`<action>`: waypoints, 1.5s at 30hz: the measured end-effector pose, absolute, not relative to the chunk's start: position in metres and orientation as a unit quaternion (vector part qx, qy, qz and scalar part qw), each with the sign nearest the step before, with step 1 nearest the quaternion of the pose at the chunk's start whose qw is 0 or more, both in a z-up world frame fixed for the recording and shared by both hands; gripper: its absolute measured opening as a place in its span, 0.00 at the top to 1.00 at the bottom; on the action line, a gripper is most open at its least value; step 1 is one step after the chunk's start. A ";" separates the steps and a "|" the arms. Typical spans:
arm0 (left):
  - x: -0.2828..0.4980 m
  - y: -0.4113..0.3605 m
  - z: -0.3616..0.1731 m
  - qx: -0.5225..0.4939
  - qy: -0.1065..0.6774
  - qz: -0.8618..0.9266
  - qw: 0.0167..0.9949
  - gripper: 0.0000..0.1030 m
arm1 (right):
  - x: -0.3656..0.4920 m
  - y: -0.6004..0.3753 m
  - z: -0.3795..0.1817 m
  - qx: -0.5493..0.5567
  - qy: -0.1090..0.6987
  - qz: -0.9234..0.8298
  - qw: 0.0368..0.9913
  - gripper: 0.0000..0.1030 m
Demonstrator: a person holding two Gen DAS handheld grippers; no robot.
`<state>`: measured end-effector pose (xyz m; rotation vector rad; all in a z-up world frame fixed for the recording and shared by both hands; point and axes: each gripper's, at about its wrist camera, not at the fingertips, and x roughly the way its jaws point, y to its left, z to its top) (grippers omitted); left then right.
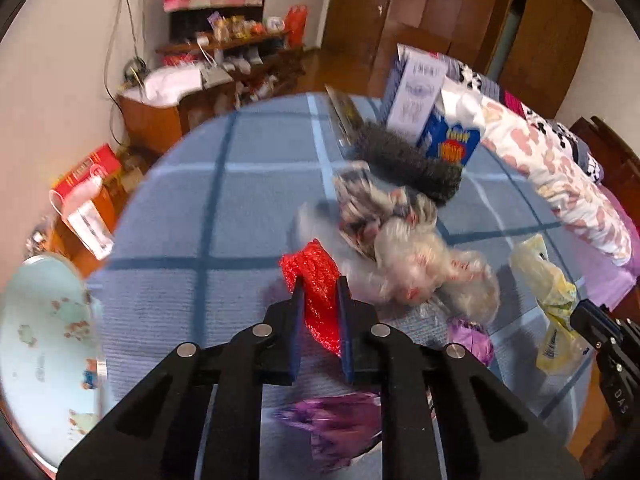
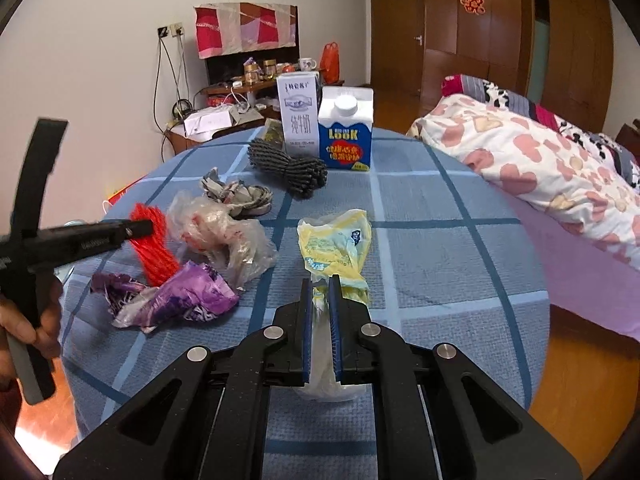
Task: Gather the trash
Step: 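Grasp the red mesh net with the left tool while the right tool grasps the yellow plastic bag, then carry the red mesh net and yellow bag over the blue bucket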
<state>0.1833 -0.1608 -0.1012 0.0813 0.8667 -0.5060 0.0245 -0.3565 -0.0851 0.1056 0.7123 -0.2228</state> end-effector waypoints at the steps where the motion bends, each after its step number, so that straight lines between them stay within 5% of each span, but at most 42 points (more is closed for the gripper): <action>1: 0.181 -0.158 -0.095 0.042 0.406 -0.239 0.881 0.86 | 0.022 -0.354 -0.082 0.049 0.343 -0.111 0.932 0.92; 11: 0.132 -0.115 -0.036 0.099 0.322 -0.190 0.922 0.86 | -0.003 -0.325 -0.058 0.048 0.306 -0.108 0.945 0.92; 45: 0.066 -0.067 -0.035 0.096 0.314 -0.188 0.926 0.86 | -0.038 -0.252 -0.049 0.032 0.301 -0.082 0.949 0.92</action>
